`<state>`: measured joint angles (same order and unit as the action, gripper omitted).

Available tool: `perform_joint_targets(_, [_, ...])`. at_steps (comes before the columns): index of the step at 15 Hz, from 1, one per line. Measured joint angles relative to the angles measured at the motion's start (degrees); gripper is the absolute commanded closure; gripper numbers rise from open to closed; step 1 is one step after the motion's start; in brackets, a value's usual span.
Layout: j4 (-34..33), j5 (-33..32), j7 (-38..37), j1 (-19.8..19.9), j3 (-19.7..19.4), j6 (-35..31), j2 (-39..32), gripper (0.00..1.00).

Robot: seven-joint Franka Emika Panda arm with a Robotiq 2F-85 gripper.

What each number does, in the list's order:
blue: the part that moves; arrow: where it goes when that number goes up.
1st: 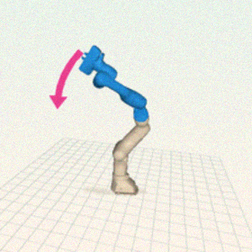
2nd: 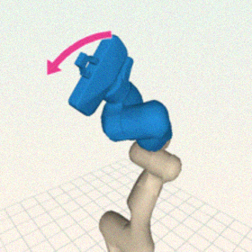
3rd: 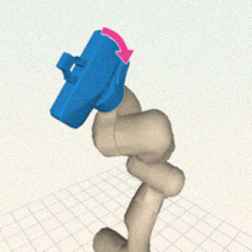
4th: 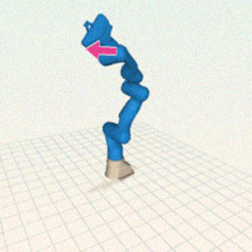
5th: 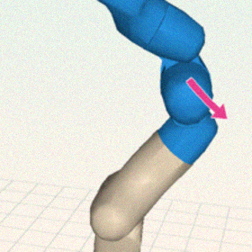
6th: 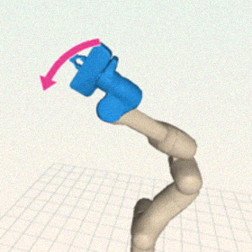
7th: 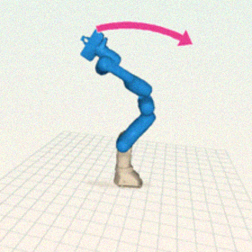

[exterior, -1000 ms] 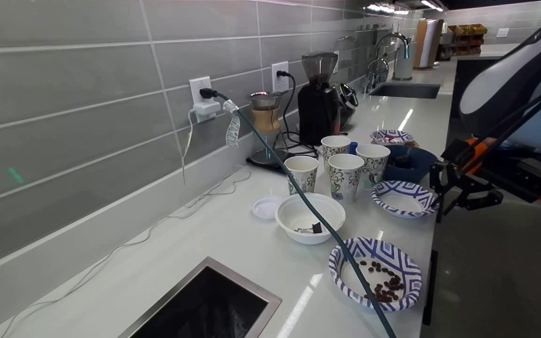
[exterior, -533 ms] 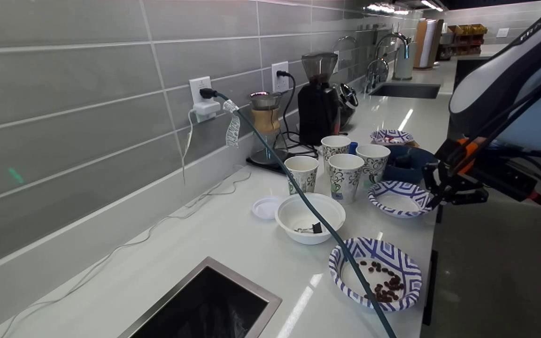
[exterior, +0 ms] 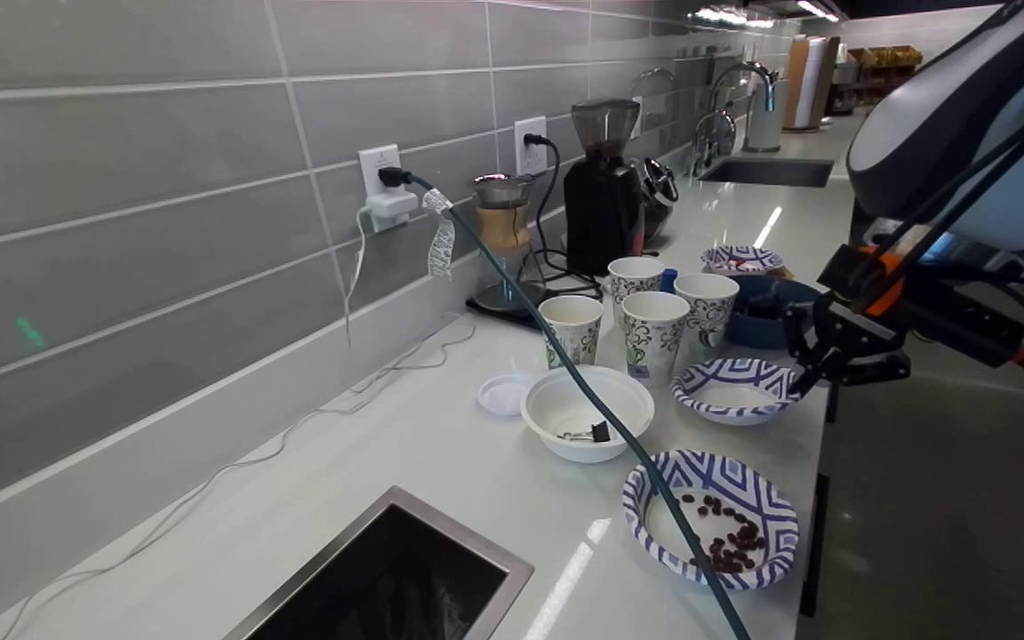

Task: Stack the white and blue plates from right to left

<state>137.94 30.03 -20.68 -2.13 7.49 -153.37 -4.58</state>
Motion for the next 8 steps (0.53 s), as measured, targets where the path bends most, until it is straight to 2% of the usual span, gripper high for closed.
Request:
perform_joint_targets(5, [3.63,11.93,14.39,0.03,-1.16,8.32,9.39,1.0])
perform_joint_targets(8, [5.83,14.83,21.7,-0.29,-2.78,14.43,14.34,1.0])
